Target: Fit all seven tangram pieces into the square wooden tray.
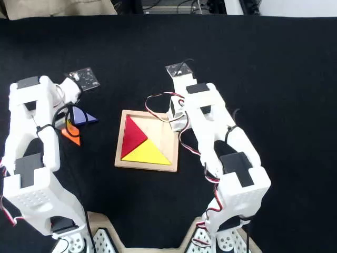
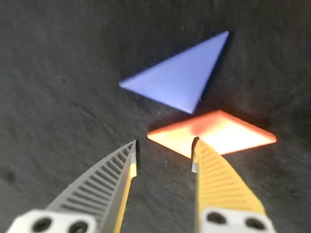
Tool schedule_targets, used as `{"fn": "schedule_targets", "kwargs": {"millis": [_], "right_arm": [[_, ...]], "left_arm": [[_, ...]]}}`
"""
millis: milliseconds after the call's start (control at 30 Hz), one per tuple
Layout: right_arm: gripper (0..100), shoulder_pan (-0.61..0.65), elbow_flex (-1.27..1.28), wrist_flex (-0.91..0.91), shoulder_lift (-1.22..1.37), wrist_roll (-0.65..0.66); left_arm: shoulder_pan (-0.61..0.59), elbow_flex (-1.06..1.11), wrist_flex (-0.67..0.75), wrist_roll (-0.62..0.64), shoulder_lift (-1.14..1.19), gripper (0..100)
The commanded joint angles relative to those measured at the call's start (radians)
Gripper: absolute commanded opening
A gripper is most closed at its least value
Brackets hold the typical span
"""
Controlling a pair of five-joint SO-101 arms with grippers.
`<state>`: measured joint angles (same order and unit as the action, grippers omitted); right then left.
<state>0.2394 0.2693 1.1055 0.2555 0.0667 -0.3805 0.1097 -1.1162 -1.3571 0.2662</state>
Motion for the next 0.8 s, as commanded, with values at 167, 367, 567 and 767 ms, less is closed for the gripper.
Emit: {"fn": "schedule_targets", "kwargs": {"millis": [167, 367, 567, 767], "right_arm": [[10.0, -0.014, -0.005, -0.014, -0.054, 0.044], [10.0, -0.012, -0.005, -0.014, -0.054, 0.044], [10.0, -0.012, -0.005, -0.014, -0.054, 0.046], [10.0, -0.012, -0.005, -0.014, -0.054, 0.046]], "left_arm": [[0.005, -0.019, 0.011, -0.183, 0.095, 19], [0.015, -0.005, -0.002, -0.235, 0.081, 20], [-0.012, 0.007, -0.066, -0.250, 0.080, 20], [-0.041, 0.012, -0.207, -0.066, 0.087, 19]]}}
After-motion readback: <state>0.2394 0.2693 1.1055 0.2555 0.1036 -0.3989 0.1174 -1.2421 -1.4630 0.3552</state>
